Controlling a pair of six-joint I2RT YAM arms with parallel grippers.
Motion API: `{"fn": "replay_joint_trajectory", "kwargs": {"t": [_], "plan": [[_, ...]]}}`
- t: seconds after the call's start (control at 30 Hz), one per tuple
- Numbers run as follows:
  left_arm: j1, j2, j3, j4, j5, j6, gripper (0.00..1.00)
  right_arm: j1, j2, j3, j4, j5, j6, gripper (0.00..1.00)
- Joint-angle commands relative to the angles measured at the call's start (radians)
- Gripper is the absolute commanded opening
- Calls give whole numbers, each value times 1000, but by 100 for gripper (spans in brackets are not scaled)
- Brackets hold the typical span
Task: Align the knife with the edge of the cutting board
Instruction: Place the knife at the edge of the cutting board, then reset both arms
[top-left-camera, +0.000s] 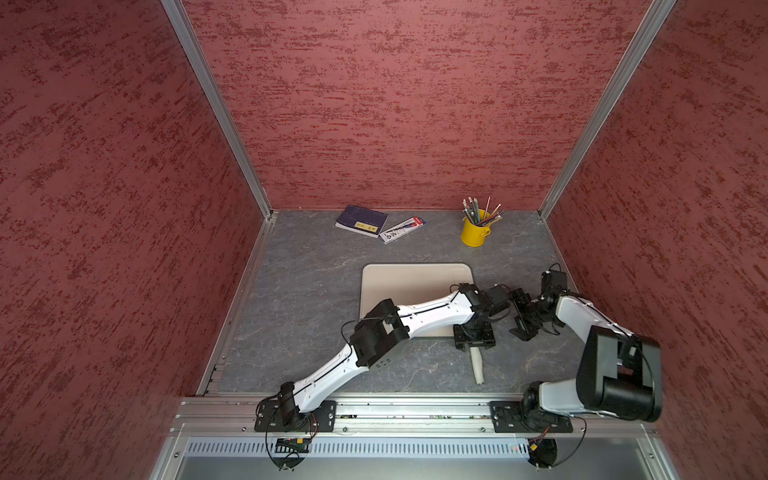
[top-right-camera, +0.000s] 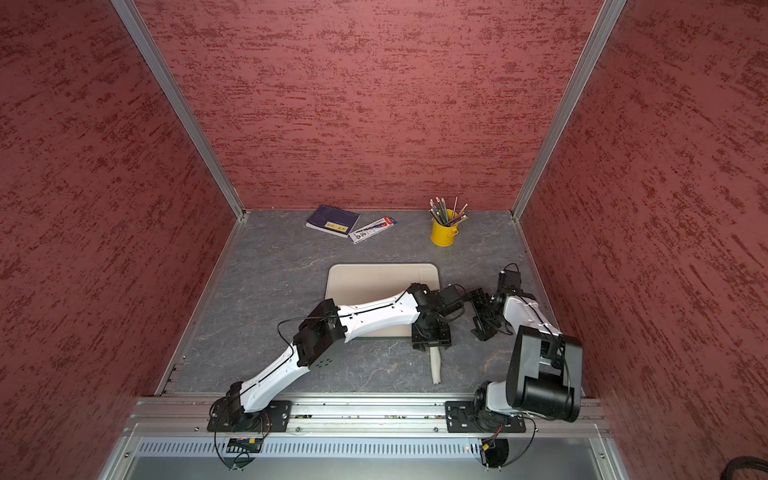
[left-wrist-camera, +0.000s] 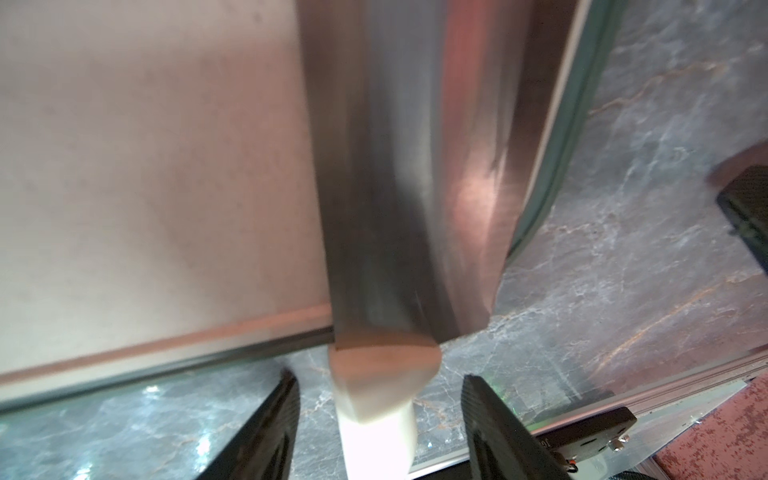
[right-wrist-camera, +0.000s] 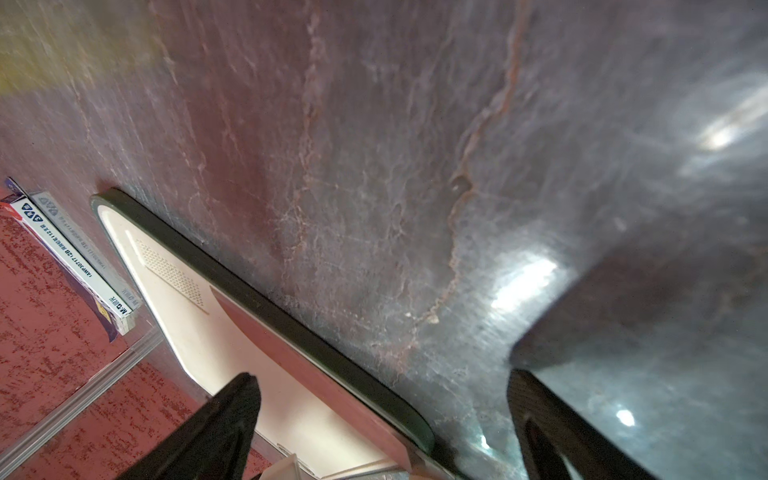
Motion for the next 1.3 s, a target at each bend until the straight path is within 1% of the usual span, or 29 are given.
{"fn": "replay_joint_trajectory", "kwargs": {"t": [0.0, 0.53, 0.7, 0.8, 0.87, 0.93, 1.03, 1.07, 1.13, 1.17, 1.2, 1.27], "plan": [[9, -1, -8, -7, -8, 21, 66, -4, 12, 27, 4, -18, 7, 98], [25, -96, -29, 13, -9, 63, 67, -5, 8, 45, -12, 7, 0, 98], [47, -201, -86, 2, -42, 100, 68, -5, 0, 45, -15, 17, 2, 98], [90, -338, -213, 20, -94, 132, 68, -5, -8, 49, -21, 28, 5, 98], [140, -465, -346, 66, -126, 153, 68, -5, -15, 51, -25, 39, 3, 98], [209, -619, -516, 129, -166, 178, 69, -5, -21, 59, -33, 61, -2, 98], [343, -888, -776, 241, -242, 243, 70, -6, -36, 68, -40, 101, -10, 98], [388, -969, -842, 269, -263, 267, 71, -6, -44, 72, -41, 114, -11, 98], [508, -1144, -1004, 319, -306, 325, 75, -4, -63, 77, -42, 145, -15, 98], [557, -1209, -1063, 340, -315, 353, 76, -3, -70, 81, -42, 159, -20, 98], [624, -1289, -1138, 380, -326, 398, 77, -3, -75, 88, -53, 183, -27, 98], [714, -1430, -1278, 496, -347, 485, 80, -1, -79, 103, -67, 224, -44, 98]]}}
